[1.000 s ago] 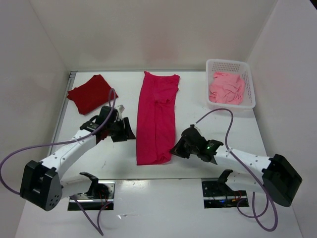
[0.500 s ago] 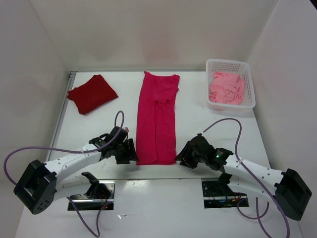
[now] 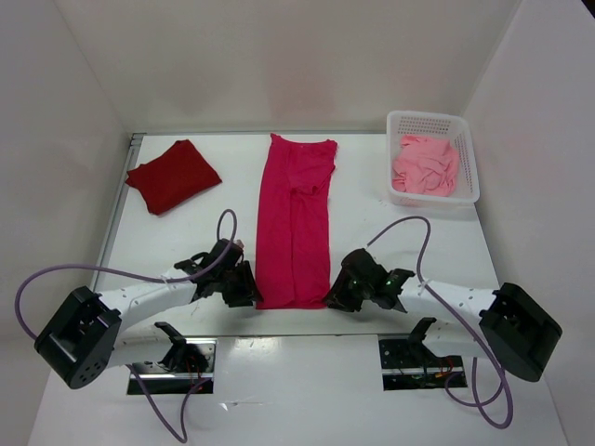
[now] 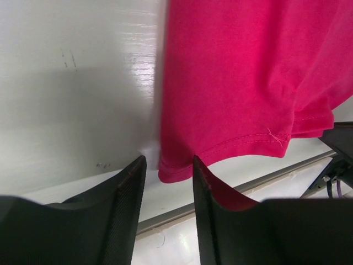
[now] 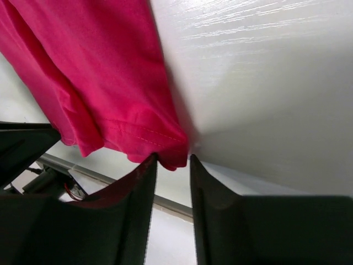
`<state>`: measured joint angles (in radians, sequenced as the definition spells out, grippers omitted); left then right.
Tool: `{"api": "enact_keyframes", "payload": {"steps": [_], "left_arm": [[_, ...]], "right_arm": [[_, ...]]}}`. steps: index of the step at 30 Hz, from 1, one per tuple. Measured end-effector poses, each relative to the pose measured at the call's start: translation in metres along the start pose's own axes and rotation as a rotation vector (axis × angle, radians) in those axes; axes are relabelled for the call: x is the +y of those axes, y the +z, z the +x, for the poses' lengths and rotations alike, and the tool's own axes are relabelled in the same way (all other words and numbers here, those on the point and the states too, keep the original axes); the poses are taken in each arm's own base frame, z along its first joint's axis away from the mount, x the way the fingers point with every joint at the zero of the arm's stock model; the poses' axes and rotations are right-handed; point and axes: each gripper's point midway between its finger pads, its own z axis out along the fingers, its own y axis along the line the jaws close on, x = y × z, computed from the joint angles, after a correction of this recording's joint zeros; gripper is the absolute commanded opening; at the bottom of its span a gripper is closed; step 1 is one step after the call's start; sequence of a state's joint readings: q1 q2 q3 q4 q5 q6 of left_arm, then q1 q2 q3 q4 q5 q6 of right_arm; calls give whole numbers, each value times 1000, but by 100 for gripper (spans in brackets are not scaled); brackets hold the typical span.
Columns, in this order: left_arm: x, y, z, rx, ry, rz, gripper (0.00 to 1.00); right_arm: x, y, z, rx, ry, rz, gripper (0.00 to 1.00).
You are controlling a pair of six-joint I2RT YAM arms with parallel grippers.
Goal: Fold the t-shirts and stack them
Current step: Rotate the tshirt 90 degrees, then grab the bottom of the folded rectangular tshirt with both arms
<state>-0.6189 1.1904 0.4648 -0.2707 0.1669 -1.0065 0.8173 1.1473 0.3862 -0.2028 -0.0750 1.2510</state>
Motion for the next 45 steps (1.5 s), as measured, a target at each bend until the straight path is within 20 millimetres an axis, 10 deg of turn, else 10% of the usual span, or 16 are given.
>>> {"api": "enact_keyframes", "payload": {"steps": [18,36,45], "left_arm": [[-6,1,6,32,-7,40,43],[-8,-2,11,48,1,54,0],[-20,-46,34,98,29,141,0]], "right_arm": [[21,-21,-15,-46,8,-100,51],[6,5,-7,21,-26,6,0],[15,-50,45,119,-26,-146,0]]}}
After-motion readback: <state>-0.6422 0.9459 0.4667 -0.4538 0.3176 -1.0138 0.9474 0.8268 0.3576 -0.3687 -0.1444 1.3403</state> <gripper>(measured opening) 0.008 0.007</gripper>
